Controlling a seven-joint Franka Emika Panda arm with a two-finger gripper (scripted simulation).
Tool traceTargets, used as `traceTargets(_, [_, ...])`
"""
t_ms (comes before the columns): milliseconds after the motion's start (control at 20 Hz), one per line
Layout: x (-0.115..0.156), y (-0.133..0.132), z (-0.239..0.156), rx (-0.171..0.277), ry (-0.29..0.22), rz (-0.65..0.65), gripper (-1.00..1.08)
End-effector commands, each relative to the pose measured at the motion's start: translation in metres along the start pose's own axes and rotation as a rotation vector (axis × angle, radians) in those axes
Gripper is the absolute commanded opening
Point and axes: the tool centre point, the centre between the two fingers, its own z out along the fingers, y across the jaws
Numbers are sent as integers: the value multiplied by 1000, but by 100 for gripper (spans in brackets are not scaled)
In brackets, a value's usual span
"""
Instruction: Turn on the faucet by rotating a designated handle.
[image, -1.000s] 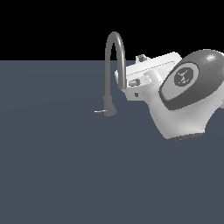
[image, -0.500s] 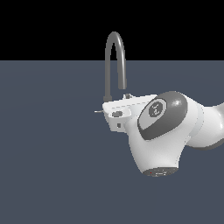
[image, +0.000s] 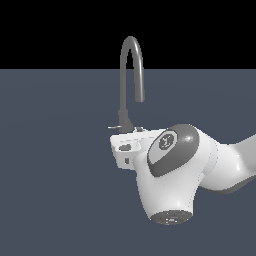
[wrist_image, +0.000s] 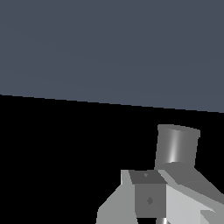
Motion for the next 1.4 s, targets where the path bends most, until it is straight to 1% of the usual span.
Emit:
traceTargets(0, [7, 7, -3, -9, 21, 1, -100])
traceTargets(150, [9, 21, -6, -37, 33, -10, -100])
traceTargets(350, [9, 39, -7, -69, 36, -6, -100])
traceTargets(700, [8, 73, -6, -116, 37, 61, -100])
traceTargets(850, [10, 83, -9, -127, 51, 80, -100])
traceTargets(1000, [12, 86, -11, -131, 62, 85, -100])
traceTargets(1250, [12, 86, -11, -131, 62, 85, -100])
traceTargets(1350, [4, 88, -11, -131, 62, 85, -100])
